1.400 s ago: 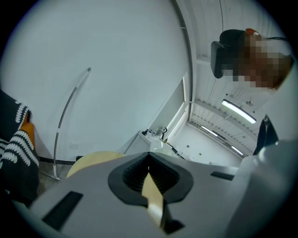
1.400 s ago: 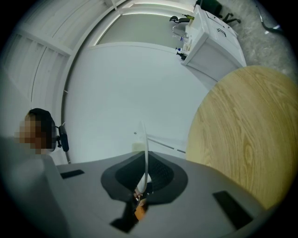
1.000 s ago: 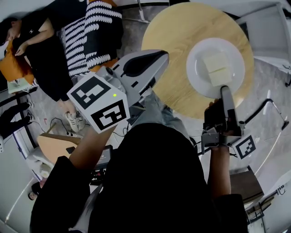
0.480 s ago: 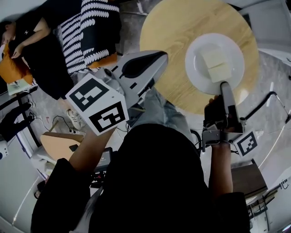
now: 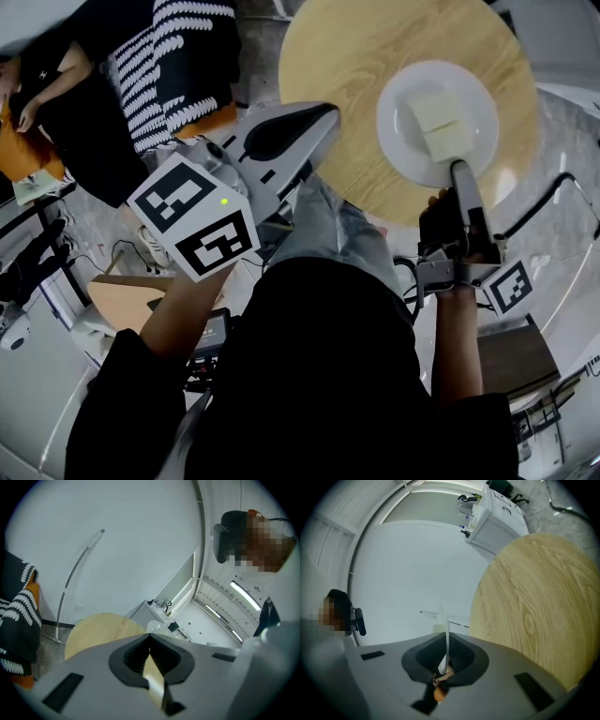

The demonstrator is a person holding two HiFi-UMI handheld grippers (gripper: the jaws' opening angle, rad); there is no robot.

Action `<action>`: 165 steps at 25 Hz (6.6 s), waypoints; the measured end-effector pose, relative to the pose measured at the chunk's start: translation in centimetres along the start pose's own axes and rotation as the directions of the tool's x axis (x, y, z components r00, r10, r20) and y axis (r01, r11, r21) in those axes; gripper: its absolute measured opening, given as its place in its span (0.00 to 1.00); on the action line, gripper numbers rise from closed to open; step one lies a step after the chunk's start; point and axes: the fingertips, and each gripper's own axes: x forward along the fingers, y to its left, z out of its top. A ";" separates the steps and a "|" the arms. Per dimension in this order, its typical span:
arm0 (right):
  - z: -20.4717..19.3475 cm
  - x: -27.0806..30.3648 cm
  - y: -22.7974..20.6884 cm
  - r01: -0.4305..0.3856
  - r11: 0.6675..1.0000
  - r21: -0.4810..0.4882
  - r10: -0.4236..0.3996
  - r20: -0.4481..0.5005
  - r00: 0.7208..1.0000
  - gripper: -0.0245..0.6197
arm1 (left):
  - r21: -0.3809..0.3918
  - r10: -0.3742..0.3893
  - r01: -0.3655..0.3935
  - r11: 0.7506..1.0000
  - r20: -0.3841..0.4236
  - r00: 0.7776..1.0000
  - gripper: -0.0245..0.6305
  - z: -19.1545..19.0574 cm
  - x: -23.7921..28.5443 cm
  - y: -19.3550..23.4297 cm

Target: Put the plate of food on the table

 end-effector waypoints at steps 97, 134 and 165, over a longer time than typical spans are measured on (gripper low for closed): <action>2.5 -0.1 -20.7 0.441 0.897 0.033 -0.429 -0.181 0.885 0.08 | -0.120 -0.019 -0.003 0.993 -0.184 0.983 0.05 -8.4 10.5 3.0; 0.3 -0.8 -21.1 0.582 0.530 -0.616 -0.806 -0.153 0.572 0.23 | -0.095 -0.138 0.124 0.988 -0.158 0.978 0.05 -7.0 10.2 1.4; 0.8 -1.3 -20.4 0.498 0.426 -0.755 -0.830 -0.107 0.548 0.26 | -0.047 -0.132 0.127 0.991 -0.121 0.984 0.05 -4.6 8.9 -1.4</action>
